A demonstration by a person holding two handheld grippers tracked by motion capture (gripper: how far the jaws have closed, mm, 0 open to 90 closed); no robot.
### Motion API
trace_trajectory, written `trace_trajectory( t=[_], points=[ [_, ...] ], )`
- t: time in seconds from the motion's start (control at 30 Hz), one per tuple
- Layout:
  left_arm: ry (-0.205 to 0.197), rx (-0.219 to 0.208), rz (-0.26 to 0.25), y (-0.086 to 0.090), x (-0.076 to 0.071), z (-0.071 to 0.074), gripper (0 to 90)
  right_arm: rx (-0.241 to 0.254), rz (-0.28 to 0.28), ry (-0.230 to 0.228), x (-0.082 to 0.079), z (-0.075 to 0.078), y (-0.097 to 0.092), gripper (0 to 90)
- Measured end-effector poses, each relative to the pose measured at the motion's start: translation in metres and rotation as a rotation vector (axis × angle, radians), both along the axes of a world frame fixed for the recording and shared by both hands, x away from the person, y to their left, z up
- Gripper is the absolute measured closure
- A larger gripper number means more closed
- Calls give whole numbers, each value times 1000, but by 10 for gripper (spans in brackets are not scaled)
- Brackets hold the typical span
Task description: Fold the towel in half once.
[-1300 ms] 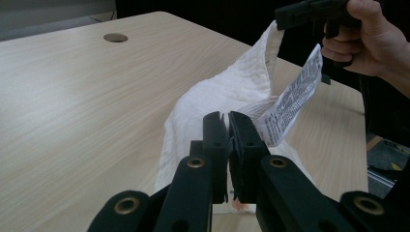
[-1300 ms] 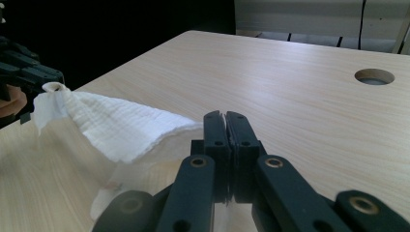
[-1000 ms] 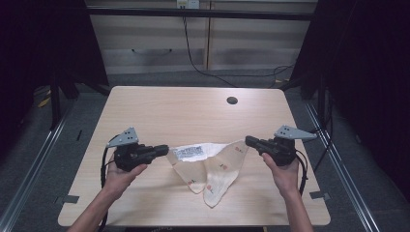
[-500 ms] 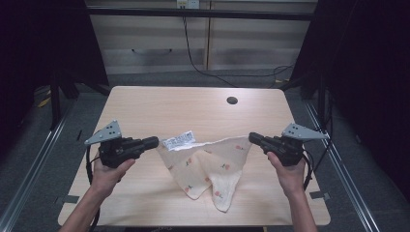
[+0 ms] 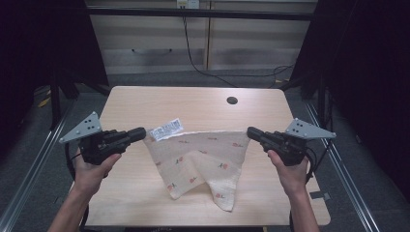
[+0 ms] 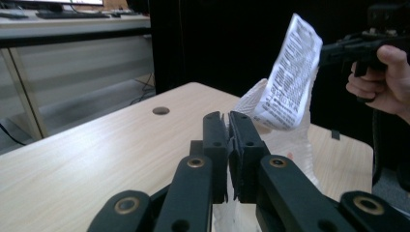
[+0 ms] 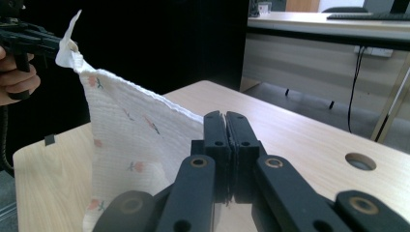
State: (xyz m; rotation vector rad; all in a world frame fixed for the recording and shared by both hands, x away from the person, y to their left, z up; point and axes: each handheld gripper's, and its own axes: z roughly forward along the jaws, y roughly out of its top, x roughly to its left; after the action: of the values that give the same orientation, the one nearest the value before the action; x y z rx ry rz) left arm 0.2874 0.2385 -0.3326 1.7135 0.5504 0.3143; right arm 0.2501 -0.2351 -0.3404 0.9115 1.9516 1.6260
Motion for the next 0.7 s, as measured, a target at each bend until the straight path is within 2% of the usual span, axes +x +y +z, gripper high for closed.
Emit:
trace_trajectory(
  t=[0.13, 0.3, 0.33, 0.37, 0.4, 0.47, 0.5, 0.57, 0.6, 0.63, 0.7],
  points=[
    [-1, -1, 6, -2, 0, 1, 866, -9, -11, -1, 1, 3, -1, 884],
    [-6, 26, 15, -9, 5, 5, 866, -18, -27, 8, 4, 3, -9, 884],
    [-5, 56, 25, -14, 13, 5, 866, -20, -30, 13, 6, 2, -10, 884],
    [-5, 56, 25, -14, 13, 5, 866, -20, -38, 22, 10, 0, -12, 884],
    [16, 63, 35, -19, 25, 2, 866, -19, -42, 32, 16, -3, -14, 884],
    [39, 87, 59, -26, 39, -5, 866, -34, -54, 52, 28, -8, -16, 884],
    [39, 87, 59, -26, 39, -5, 866, -34, -54, 52, 28, -8, -16, 884],
    [67, 111, 71, -31, 53, -15, 866, -40, -65, 92, 43, -16, -17, 884],
    [95, 126, 84, -35, 65, -24, 866, -63, -72, 118, 56, -23, -17, 885],
    [95, 126, 84, -35, 65, -24, 866, -68, -73, 133, 63, -27, -18, 885],
    [131, 142, 96, -38, 79, -37, 866, -81, -83, 164, 73, -34, -18, 884]
  ],
)
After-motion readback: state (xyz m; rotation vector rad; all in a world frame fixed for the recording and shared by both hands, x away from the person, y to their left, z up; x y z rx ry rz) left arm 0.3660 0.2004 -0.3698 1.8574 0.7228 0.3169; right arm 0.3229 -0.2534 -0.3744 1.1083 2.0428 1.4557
